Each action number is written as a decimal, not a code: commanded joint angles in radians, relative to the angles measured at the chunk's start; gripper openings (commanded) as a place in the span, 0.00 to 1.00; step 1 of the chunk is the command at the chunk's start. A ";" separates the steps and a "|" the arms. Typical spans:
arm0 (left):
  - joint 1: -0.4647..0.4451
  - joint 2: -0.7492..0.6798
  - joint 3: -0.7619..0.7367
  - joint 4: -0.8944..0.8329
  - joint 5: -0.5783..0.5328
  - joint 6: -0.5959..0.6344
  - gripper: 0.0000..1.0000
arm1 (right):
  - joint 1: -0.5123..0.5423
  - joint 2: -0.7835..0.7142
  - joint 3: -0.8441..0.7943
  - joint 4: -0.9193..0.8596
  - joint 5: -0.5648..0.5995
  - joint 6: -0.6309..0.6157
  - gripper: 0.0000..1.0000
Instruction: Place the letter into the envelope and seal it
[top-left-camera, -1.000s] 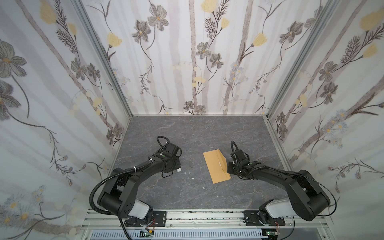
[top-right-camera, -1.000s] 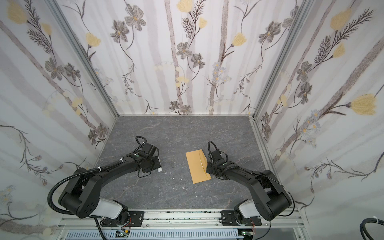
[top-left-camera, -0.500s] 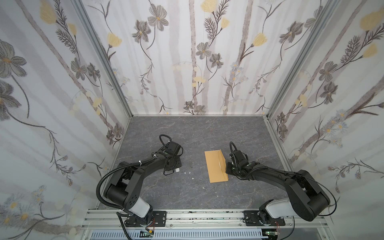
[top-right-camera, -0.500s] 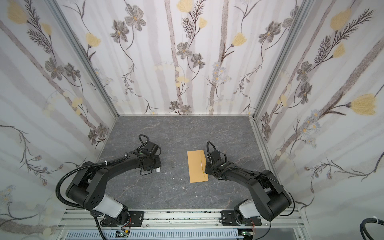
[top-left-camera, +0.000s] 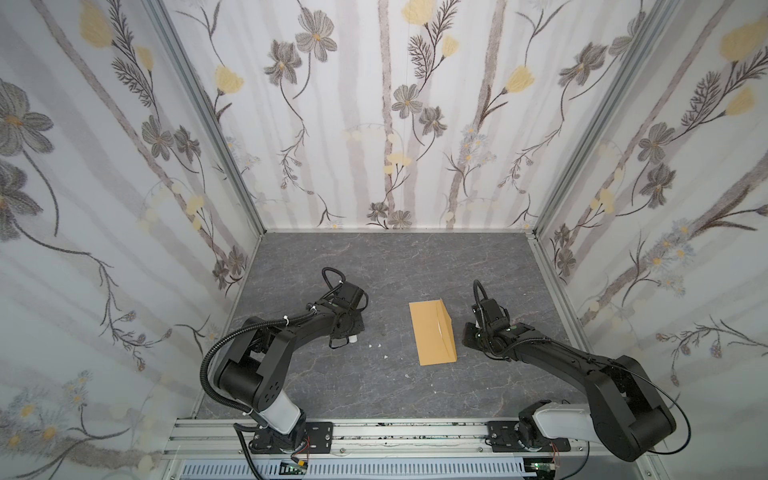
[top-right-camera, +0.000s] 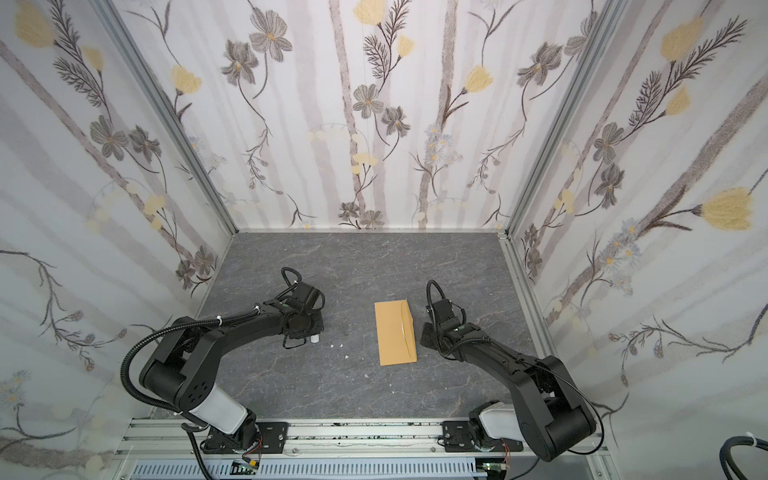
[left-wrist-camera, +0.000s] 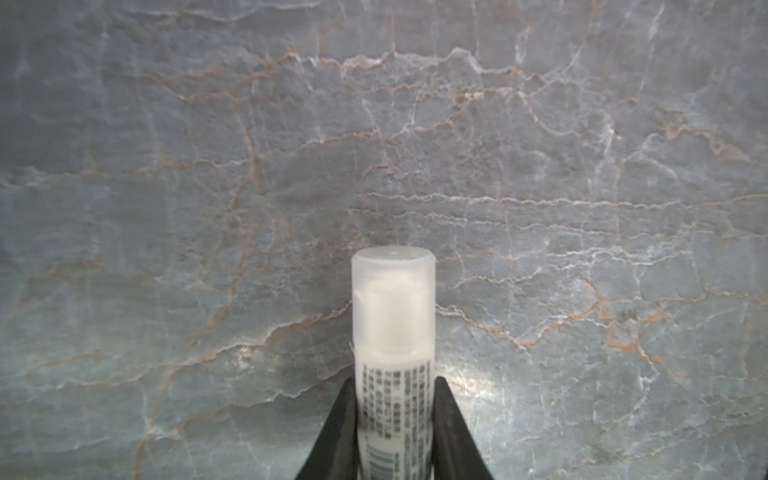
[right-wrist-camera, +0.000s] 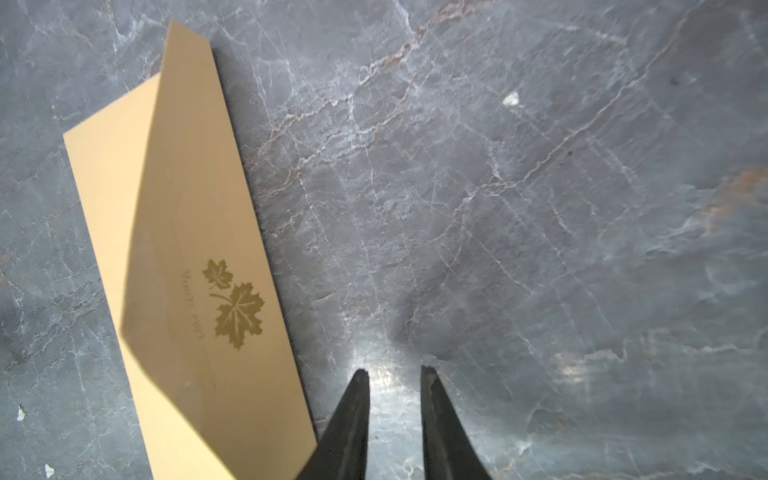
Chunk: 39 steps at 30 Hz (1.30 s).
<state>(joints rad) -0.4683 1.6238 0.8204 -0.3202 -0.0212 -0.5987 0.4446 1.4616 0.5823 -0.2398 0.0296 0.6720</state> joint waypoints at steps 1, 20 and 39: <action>-0.004 0.015 -0.022 -0.051 0.052 0.021 0.07 | -0.001 -0.029 0.029 -0.015 0.018 -0.012 0.25; -0.101 -0.274 0.036 0.040 0.380 0.126 0.00 | 0.144 -0.018 0.270 0.190 -0.292 -0.020 0.35; -0.226 -0.309 0.008 0.256 0.429 0.059 0.00 | 0.227 0.243 0.329 0.553 -0.547 0.109 0.46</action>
<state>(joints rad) -0.6922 1.3159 0.8154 -0.1158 0.4110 -0.5282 0.6716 1.6978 0.9051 0.2348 -0.4824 0.7517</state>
